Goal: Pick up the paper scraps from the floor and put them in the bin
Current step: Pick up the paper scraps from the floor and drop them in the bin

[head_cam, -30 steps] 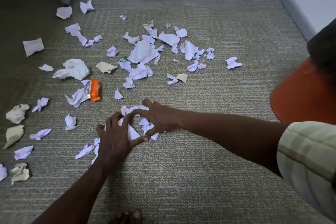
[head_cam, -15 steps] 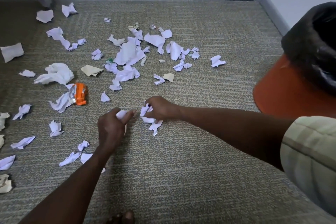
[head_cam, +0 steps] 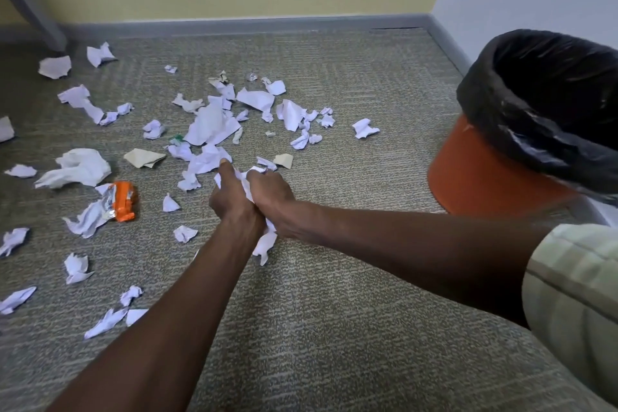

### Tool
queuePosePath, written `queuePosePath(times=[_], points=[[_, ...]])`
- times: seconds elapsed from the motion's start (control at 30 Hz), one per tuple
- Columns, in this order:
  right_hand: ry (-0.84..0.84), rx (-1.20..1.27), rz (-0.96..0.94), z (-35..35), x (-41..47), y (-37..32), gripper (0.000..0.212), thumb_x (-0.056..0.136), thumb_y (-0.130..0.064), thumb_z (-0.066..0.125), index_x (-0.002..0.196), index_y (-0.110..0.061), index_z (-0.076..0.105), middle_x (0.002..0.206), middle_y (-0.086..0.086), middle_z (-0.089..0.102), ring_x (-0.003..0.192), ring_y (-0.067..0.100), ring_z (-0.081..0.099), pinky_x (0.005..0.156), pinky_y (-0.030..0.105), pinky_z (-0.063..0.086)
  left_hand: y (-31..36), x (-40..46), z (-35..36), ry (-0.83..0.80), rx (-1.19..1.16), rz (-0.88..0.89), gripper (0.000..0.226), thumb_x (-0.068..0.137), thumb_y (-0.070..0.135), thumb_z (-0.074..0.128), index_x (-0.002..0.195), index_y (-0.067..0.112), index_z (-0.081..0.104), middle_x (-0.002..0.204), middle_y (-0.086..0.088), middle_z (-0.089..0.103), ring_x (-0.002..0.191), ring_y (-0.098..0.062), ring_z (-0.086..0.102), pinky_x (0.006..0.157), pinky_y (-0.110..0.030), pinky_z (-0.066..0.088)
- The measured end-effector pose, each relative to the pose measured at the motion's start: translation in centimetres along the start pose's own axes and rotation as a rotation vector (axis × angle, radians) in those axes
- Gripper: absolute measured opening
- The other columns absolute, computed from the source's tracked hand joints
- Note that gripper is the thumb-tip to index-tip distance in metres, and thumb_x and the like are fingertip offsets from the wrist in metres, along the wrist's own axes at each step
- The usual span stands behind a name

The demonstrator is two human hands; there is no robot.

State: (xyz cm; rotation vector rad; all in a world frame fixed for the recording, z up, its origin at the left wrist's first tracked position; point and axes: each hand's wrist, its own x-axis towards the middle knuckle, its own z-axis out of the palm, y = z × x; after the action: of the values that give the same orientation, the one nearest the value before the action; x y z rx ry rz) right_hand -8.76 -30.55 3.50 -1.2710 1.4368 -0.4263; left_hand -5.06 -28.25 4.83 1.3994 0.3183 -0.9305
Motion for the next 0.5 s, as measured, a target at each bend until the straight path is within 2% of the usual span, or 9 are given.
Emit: queuePosePath(times=[0.07, 0.17, 0.23, 0.3, 0.4, 0.5], points=[[0.077, 0.035, -0.004, -0.8, 0.0, -0.5, 0.043, 0.097, -0.029, 0.042, 0.128, -0.004, 0.059, 0.129, 0.018, 0.061, 0.117, 0.036, 0.056, 0.099, 0.039, 0.045, 0.2, -0.8, 1.2, -0.077, -0.040, -0.018, 0.026, 0.088, 0.023, 0.064, 0.065, 0.013, 0.056, 0.064, -0.004, 0.058, 0.053, -0.019, 0.057, 0.055, -0.025, 0.047], [0.161, 0.084, 0.017, -2.4, 0.1, -1.0, 0.042, 0.096, -0.031, 0.042, 0.123, -0.007, 0.063, 0.123, 0.017, 0.064, 0.112, 0.035, 0.059, 0.098, 0.041, 0.047, 0.3, -1.9, 2.6, -0.205, -0.048, -0.018, 0.023, 0.088, 0.013, 0.058, 0.065, 0.013, 0.062, 0.055, -0.001, 0.062, 0.050, -0.017, 0.058, 0.048, -0.021, 0.047], [0.213, 0.117, 0.021, -3.7, 0.0, -1.5, 0.041, 0.094, -0.035, 0.044, 0.117, -0.009, 0.066, 0.116, 0.015, 0.068, 0.106, 0.034, 0.062, 0.095, 0.042, 0.050, 0.2, -3.2, 3.5, -0.290, -0.024, 0.011, 0.026, 0.090, 0.011, 0.054, 0.068, 0.013, 0.066, 0.054, 0.001, 0.067, 0.055, -0.017, 0.063, 0.053, -0.024, 0.052], [0.284, 0.153, 0.008, -5.0, 0.0, -2.0, 0.043, 0.090, -0.040, 0.046, 0.109, -0.010, 0.070, 0.107, 0.013, 0.071, 0.099, 0.033, 0.065, 0.090, 0.045, 0.053, -0.4, -4.5, 4.4, -0.347, 0.044, 0.041, 0.027, 0.092, 0.012, 0.049, 0.072, 0.012, 0.068, 0.069, -0.005, 0.072, 0.069, -0.022, 0.068, 0.066, -0.031, 0.056], [0.373, 0.182, -0.011, -7.2, 0.4, -2.0, 0.040, 0.089, -0.040, 0.049, 0.103, -0.009, 0.070, 0.103, 0.012, 0.072, 0.095, 0.032, 0.067, 0.086, 0.044, 0.056, -1.2, -6.2, 5.3, -0.440, 0.170, 0.069, 0.033, 0.099, 0.028, 0.047, 0.081, 0.009, 0.068, 0.076, -0.006, 0.070, 0.076, -0.023, 0.068, 0.067, -0.030, 0.056], [0.412, 0.215, -0.022, -9.1, 0.7, -1.9, 0.036, 0.090, -0.036, 0.052, 0.101, -0.005, 0.068, 0.100, 0.015, 0.072, 0.093, 0.032, 0.069, 0.080, 0.042, 0.057, -1.5, -7.7, 6.2, -0.627, 0.225, 0.043, 0.060, 0.099, 0.060, 0.035, 0.100, 0.010, 0.067, 0.085, -0.004, 0.072, 0.080, -0.017, 0.070, 0.075, -0.032, 0.057]])
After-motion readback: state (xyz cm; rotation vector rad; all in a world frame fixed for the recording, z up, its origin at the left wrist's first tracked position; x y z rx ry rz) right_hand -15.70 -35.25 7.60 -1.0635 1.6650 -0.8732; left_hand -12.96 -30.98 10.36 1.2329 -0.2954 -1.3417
